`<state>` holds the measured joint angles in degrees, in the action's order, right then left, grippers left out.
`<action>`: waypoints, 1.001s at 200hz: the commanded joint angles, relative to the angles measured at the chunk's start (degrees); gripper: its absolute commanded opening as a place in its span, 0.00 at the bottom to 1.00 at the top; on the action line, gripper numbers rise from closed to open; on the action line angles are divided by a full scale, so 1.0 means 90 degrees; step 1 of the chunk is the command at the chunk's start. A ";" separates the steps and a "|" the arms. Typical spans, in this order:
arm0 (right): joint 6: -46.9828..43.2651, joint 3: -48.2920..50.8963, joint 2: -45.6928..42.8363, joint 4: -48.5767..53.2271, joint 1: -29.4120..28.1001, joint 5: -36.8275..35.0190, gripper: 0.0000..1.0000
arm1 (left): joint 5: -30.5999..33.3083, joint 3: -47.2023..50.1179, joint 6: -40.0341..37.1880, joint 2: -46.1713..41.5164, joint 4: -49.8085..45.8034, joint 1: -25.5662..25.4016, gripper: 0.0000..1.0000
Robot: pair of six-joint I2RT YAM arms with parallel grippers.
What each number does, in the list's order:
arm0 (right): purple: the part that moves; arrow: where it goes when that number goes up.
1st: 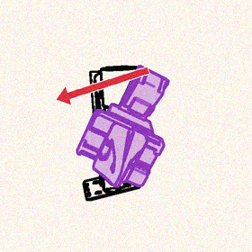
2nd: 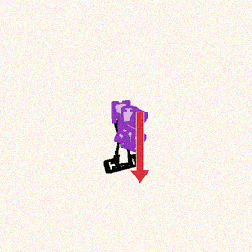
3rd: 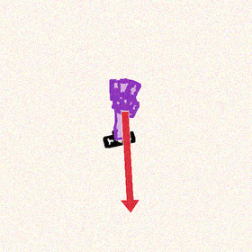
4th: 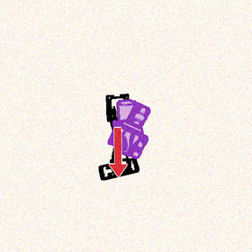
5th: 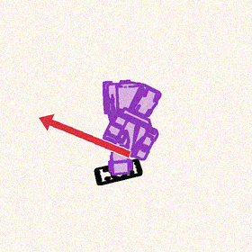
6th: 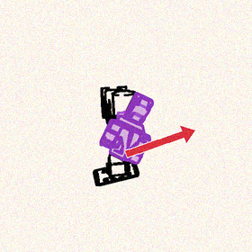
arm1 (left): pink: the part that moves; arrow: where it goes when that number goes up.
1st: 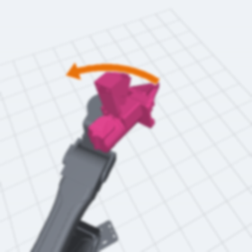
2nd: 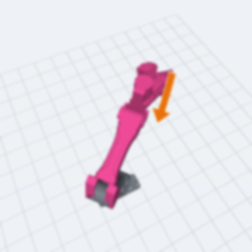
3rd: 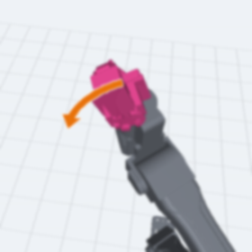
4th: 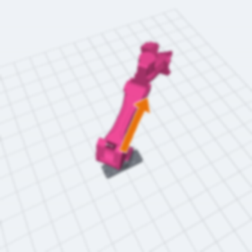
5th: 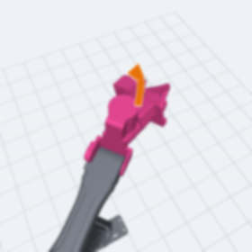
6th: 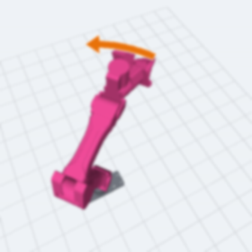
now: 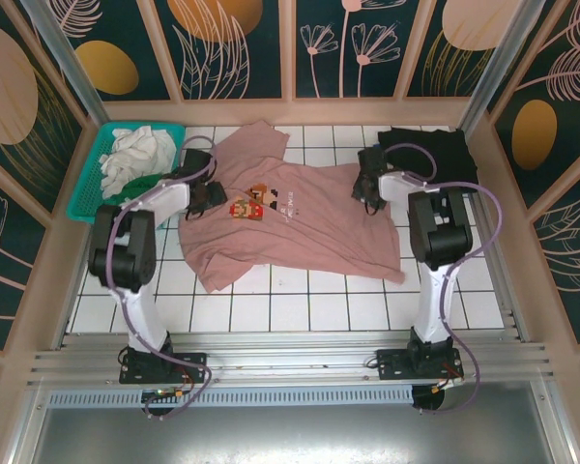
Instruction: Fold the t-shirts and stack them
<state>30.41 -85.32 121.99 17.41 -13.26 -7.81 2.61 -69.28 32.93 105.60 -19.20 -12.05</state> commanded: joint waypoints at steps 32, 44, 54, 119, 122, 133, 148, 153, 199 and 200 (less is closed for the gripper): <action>-0.0174 -0.2039 0.1833 0.0827 0.0325 0.0439 0.44 | 0.0409 0.2987 0.1270 -0.2625 0.0363 -0.0995 0.59; -0.0176 -0.2580 0.2093 0.1127 0.0393 0.0635 0.48 | 0.0470 0.3377 0.1556 -0.3075 0.0202 -0.1310 0.59; -0.0247 -0.2914 0.2177 0.1323 0.0398 0.0659 0.53 | 0.0524 0.3744 0.1821 -0.3439 0.0107 -0.1521 0.59; -0.0431 -0.0373 -0.0545 0.0549 0.0307 0.0706 0.64 | 0.0152 0.4365 0.2276 -0.4211 0.0453 -0.2366 0.54; -0.0435 -0.0167 -0.0721 0.0496 0.0310 0.0714 0.64 | 0.0136 0.4328 0.2252 -0.4117 0.0483 -0.2400 0.53; -0.0450 0.0694 -0.1347 0.0254 0.0259 0.0707 0.65 | 0.0053 0.4200 0.2159 -0.3754 0.0567 -0.2525 0.49; -0.0420 0.1827 -0.2174 -0.0014 0.0234 0.0741 0.65 | 0.0034 0.4067 0.2107 -0.3338 0.0642 -0.2662 0.35; -0.0395 0.2163 -0.2419 -0.0095 0.0225 0.0746 0.65 | 0.0006 0.4023 0.2087 -0.3238 0.0658 -0.2702 0.29; -0.0053 0.4508 -0.4321 -0.0155 -0.0233 0.0605 0.65 | 0.0368 0.3397 0.2213 -0.3448 0.0000 -0.3295 0.00; -0.0036 0.4538 -0.4358 -0.0151 -0.0254 0.0600 0.65 | 0.0381 0.3365 0.2222 -0.3455 -0.0032 -0.3322 0.00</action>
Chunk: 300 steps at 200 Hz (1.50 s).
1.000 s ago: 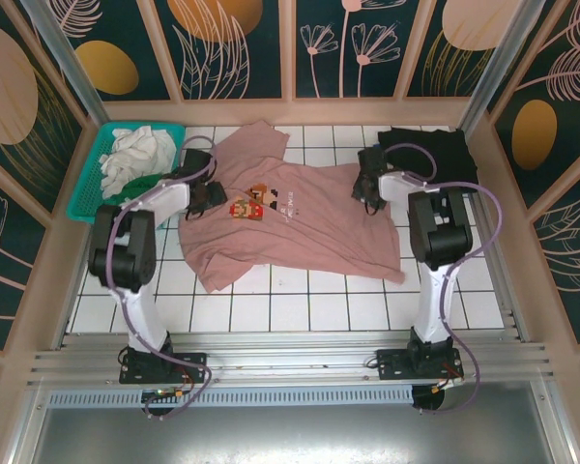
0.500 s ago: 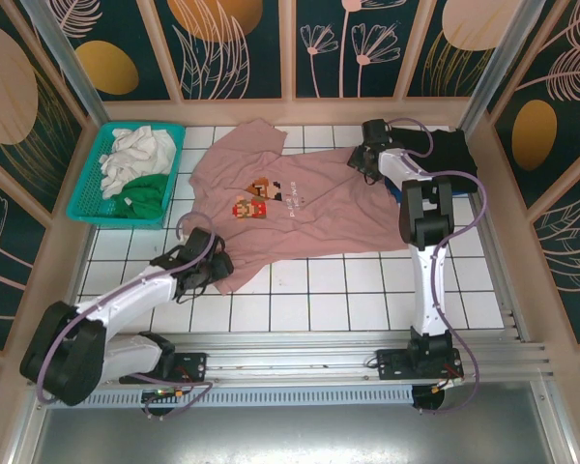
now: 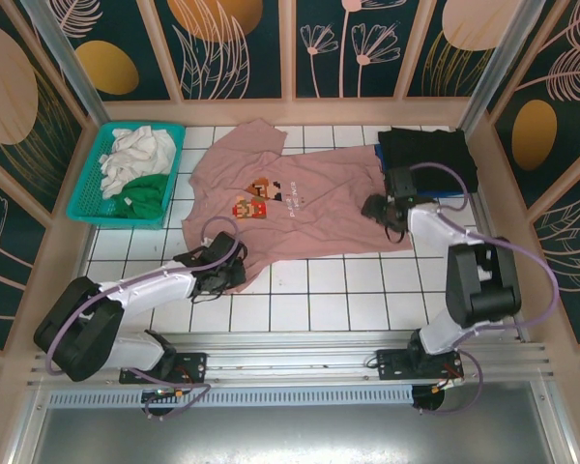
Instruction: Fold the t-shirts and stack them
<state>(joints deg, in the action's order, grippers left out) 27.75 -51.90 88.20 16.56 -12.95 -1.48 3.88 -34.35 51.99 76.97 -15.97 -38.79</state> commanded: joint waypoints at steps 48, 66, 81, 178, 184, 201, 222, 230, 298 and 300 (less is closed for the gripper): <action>0.0958 0.1880 -0.1971 0.0174 -0.1002 -0.0250 0.65 | 0.0419 -0.1245 0.0272 -0.0065 -0.1596 -0.1479 0.00; 0.1018 0.1975 -0.2291 0.0216 -0.1155 -0.0279 0.65 | -0.0068 -0.0863 0.0359 -0.0320 -0.1244 -0.1767 0.03; 0.1021 0.1942 -0.2398 0.0200 -0.1218 -0.0305 0.65 | -0.0401 -0.0349 0.0510 -0.0809 -0.0944 -0.1813 0.06; 0.0369 -0.0314 0.0987 -0.0866 -0.2155 -0.0712 0.63 | 0.0675 -0.0633 -0.0345 -0.0717 -0.0127 0.0341 0.81; 0.0392 -0.0388 0.1168 -0.0793 -0.2087 -0.0743 0.62 | 0.0578 -0.0747 -0.0487 -0.0361 0.0060 0.0607 0.79; 0.0455 -0.0371 0.1478 -0.0712 -0.1940 -0.0814 0.62 | 0.0657 -0.1136 -0.0761 0.0640 0.0276 0.1218 0.77; 0.0527 -0.0092 0.1561 -0.0704 -0.1639 -0.0784 0.61 | 0.0679 -0.1637 -0.1110 0.1767 0.0472 0.1925 0.74; 0.0548 0.0038 0.1521 -0.0676 -0.1536 -0.0778 0.61 | 0.0712 -0.1869 -0.1213 0.2189 0.0472 0.2152 0.73; 0.0149 0.0124 0.0195 -0.0001 -0.2056 -0.1217 0.64 | 0.0631 -0.3517 -0.2036 0.4117 0.0092 0.2965 0.67; 0.0135 0.0105 0.0132 -0.0003 -0.2176 -0.1221 0.64 | 0.0633 -0.3537 -0.2053 0.4129 0.0077 0.2967 0.67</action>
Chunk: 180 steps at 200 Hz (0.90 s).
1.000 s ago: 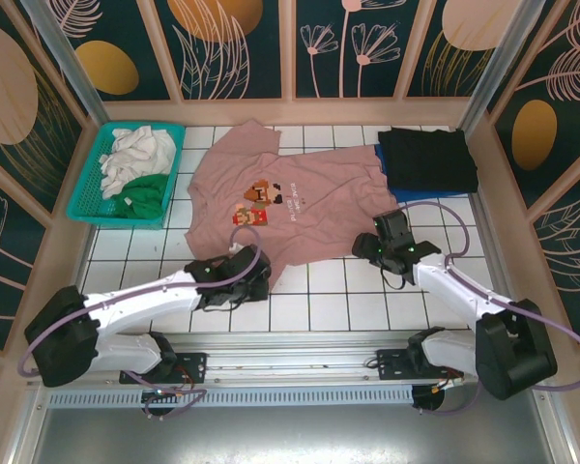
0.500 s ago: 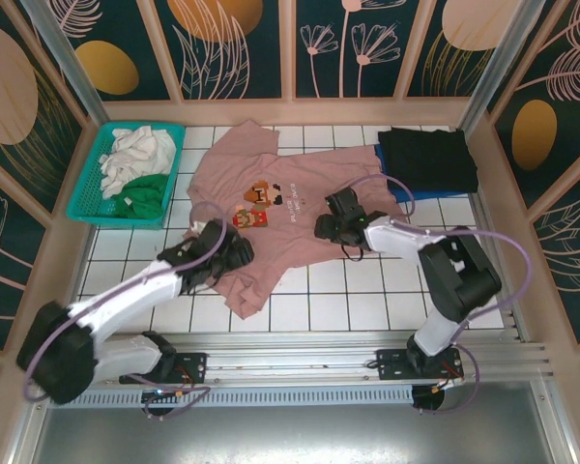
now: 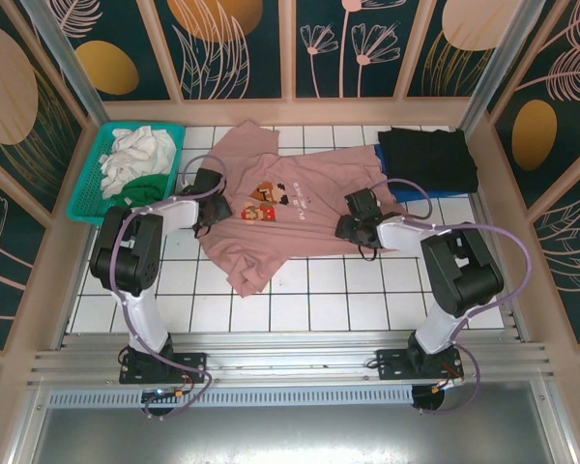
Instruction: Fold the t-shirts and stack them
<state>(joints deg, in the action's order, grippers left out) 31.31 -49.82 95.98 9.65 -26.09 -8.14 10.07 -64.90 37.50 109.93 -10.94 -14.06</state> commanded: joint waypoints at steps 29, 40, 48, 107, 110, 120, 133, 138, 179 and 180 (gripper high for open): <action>-0.0388 -0.0272 -0.1185 -0.0253 -0.2210 0.0143 0.64 | -0.0104 -0.0165 -0.0565 0.0465 -0.0528 0.0244 0.68; -0.0383 -0.0408 -0.0919 -0.0819 -0.2762 0.0467 0.60 | -0.0154 -0.0101 -0.0572 0.0466 -0.0470 0.0245 0.69; -0.0473 -0.0583 -0.0587 -0.1158 -0.3147 0.0616 0.58 | -0.0196 -0.0093 -0.0591 0.0482 -0.0468 0.0250 0.69; -0.0749 -0.2204 0.1913 -0.1107 -0.4254 0.0968 0.44 | -0.0483 -0.0300 -0.0743 0.0645 -0.0481 0.0370 0.68; -0.0737 -0.2165 0.1930 -0.1109 -0.4268 0.0999 0.45 | -0.0481 -0.0311 -0.0748 0.0652 -0.0492 0.0377 0.67; -0.0668 -0.1955 0.1902 -0.1169 -0.4289 0.1047 0.46 | -0.0456 -0.0365 -0.0775 0.0682 -0.0509 0.0398 0.67; -0.0580 -0.1593 0.1822 -0.1293 -0.4279 0.1196 0.49 | -0.0464 -0.0438 -0.0812 0.0753 -0.0539 0.0418 0.67; -0.0565 -0.1447 0.1793 -0.1347 -0.4276 0.1275 0.50 | -0.0464 -0.0467 -0.0825 0.0777 -0.0551 0.0427 0.67; -0.0530 -0.0209 0.1126 -0.1418 -0.4307 0.1900 0.53 | -0.0455 -0.0618 -0.0933 0.0837 -0.0634 0.0471 0.66; -0.0530 -0.0183 0.1090 -0.1397 -0.4313 0.1900 0.53 | -0.0450 -0.0619 -0.0933 0.0844 -0.0637 0.0470 0.66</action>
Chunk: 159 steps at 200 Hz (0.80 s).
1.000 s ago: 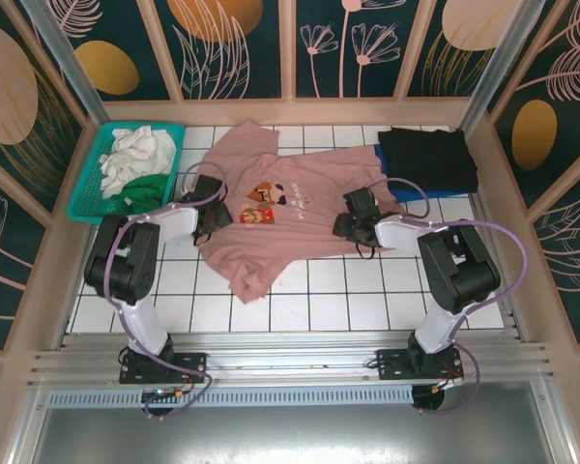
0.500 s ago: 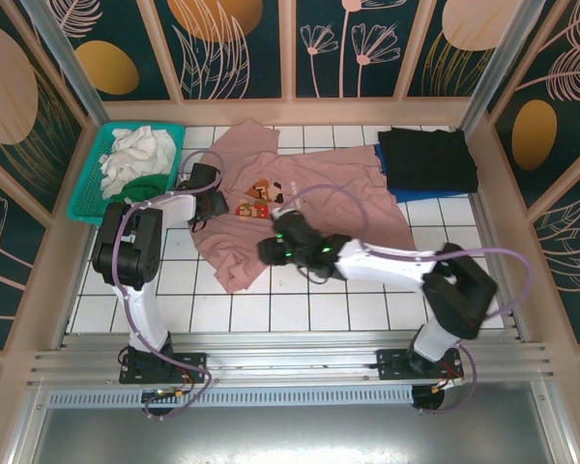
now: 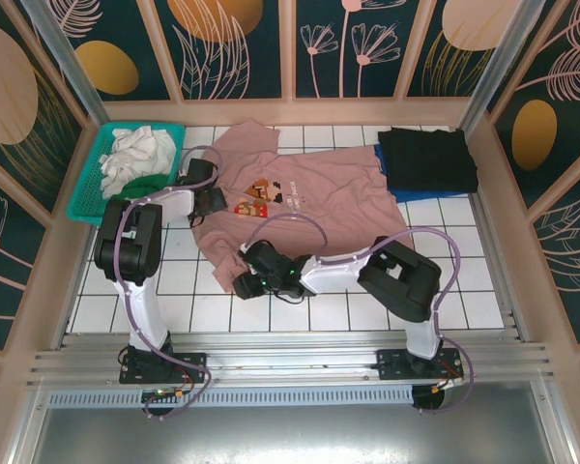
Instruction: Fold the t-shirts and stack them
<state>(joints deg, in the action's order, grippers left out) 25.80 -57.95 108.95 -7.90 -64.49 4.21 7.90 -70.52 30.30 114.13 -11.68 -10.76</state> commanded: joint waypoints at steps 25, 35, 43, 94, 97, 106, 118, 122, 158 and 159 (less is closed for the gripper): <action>-0.0142 0.1264 -0.1285 0.1067 -0.0183 0.0544 0.61 | -0.0134 -0.0091 -0.0222 0.0431 -0.0647 0.0140 0.66; -0.0294 0.1384 -0.1608 0.1343 -0.0207 0.0445 0.63 | -0.0121 -0.0128 -0.0247 0.0436 -0.0673 0.0139 0.66; -0.0402 0.1389 -0.1795 0.1643 -0.0198 0.0244 0.63 | -0.0130 -0.0177 -0.0271 0.0434 -0.0720 0.0146 0.66; -0.0738 0.0563 -0.2306 0.1941 -0.0114 -0.0761 0.67 | -0.0321 0.0296 -0.0141 -0.0789 -0.0897 0.0132 0.73; -0.0729 0.0525 -0.2302 0.1852 -0.0074 -0.0776 0.67 | -0.0314 0.0371 -0.0117 -0.0931 -0.0896 0.0132 0.73; -0.0658 0.0398 -0.2247 0.1523 0.0089 -0.0790 0.67 | -0.0282 0.0655 -0.0013 -0.1318 -0.0876 0.0115 0.75; -0.0525 0.0154 -0.2014 0.1003 0.0285 -0.0605 0.67 | -0.0407 0.1125 0.0095 -0.1728 -0.0686 0.0078 0.75; -0.0565 0.0024 -0.1878 0.0850 0.0285 -0.0593 0.67 | -0.0487 0.1272 0.0131 -0.1975 -0.0601 0.0075 0.75; -0.1304 -0.1745 -0.0195 0.0520 -0.0173 -0.0306 0.65 | -0.0582 0.1368 0.0066 -0.1618 -0.0524 0.0083 0.73; -0.1323 -0.1774 -0.0159 0.0508 -0.0176 -0.0255 0.65 | -0.0578 0.1345 0.0059 -0.1583 -0.0526 0.0083 0.73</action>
<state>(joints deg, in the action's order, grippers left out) 19.03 -65.65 98.59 2.44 -63.33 -0.27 3.44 -57.49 30.57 94.96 -16.45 -10.07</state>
